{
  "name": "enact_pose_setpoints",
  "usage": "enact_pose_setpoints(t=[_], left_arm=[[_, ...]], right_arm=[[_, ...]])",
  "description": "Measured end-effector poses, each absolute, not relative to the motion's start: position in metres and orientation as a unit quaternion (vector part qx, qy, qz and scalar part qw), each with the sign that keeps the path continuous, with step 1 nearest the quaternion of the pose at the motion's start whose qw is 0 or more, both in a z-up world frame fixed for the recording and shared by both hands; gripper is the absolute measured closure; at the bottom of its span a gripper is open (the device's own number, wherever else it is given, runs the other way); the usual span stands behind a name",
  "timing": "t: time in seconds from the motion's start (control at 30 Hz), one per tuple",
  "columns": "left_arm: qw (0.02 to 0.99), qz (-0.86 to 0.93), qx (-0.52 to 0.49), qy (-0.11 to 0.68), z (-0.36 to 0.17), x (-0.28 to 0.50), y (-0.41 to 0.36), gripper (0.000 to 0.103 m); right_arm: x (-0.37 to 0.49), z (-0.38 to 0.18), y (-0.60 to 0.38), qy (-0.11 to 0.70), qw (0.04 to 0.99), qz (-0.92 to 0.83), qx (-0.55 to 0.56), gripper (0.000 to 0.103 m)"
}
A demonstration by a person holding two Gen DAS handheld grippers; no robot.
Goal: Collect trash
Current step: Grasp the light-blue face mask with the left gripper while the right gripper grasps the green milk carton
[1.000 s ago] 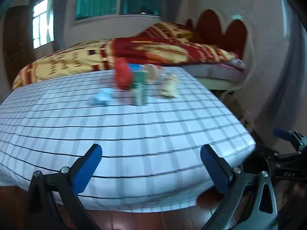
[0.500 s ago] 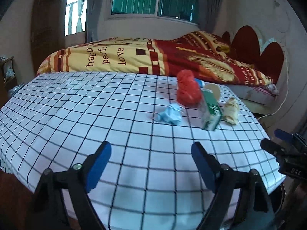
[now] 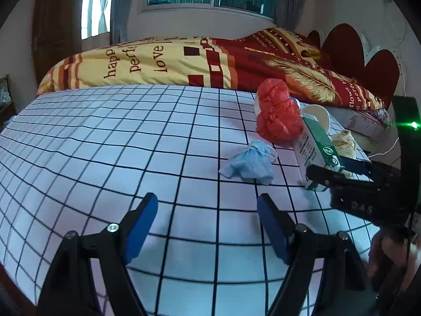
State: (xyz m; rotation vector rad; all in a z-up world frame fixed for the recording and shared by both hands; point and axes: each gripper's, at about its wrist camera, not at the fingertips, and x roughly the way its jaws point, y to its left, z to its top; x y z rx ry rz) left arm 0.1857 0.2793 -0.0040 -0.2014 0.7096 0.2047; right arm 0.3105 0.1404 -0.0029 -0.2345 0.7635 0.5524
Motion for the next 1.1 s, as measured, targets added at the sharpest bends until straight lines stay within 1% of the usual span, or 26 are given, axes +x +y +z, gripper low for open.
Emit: enact_pose_setpoints(t=[0.03,0.07,0.27,0.3,0.43,0.53,0.57,0.6,0.7,0.77,0.93,1.1], left_arm=[[0.927,0.097,-0.100,0.347,-0.004,0.189,0.279,0.024],[0.927,0.094,-0.099,0.349,-0.005,0.194,0.277,0.024],[0.924,0.071,-0.083,0.366,-0.006,0.233,0.261,0.025],[0.922,0.067,-0.081,0.372,-0.008,0.239,0.259,0.032],[0.911,0.049,-0.086,0.401,-0.016,0.261,0.255,0.041],[0.906,0.029,-0.105,0.409,-0.019,0.269,0.255,0.055],[0.904,0.017,-0.116,0.412,-0.020,0.270,0.256,0.075],[0.904,0.014,-0.121,0.411,-0.019,0.269,0.255,0.083],[0.912,0.019,-0.110,0.394,-0.013,0.256,0.252,0.086],[0.919,0.024,-0.107,0.380,-0.006,0.242,0.251,0.087],[0.929,0.029,-0.097,0.357,0.009,0.212,0.243,0.087],[0.933,0.032,-0.095,0.345,0.022,0.189,0.237,0.087]], right_arm=[[0.314,-0.004,0.140,0.368,0.884,0.266,-0.113,0.041],[0.317,-0.004,0.139,0.371,0.883,0.266,-0.112,0.054],[0.319,0.001,0.125,0.357,0.888,0.269,-0.107,0.058],[0.319,0.001,0.124,0.357,0.888,0.270,-0.108,0.059],[0.321,0.002,0.119,0.357,0.887,0.272,-0.106,0.060],[0.321,0.001,0.115,0.362,0.885,0.277,-0.099,0.060],[0.321,0.001,0.114,0.362,0.884,0.278,-0.098,0.061],[0.319,0.002,0.112,0.361,0.884,0.281,-0.095,0.061],[0.312,0.006,0.108,0.354,0.886,0.285,-0.094,0.062],[0.303,0.011,0.104,0.346,0.887,0.289,-0.095,0.062],[0.278,0.019,0.097,0.330,0.890,0.294,-0.108,0.063],[0.254,0.030,0.077,0.317,0.897,0.296,-0.088,0.064]])
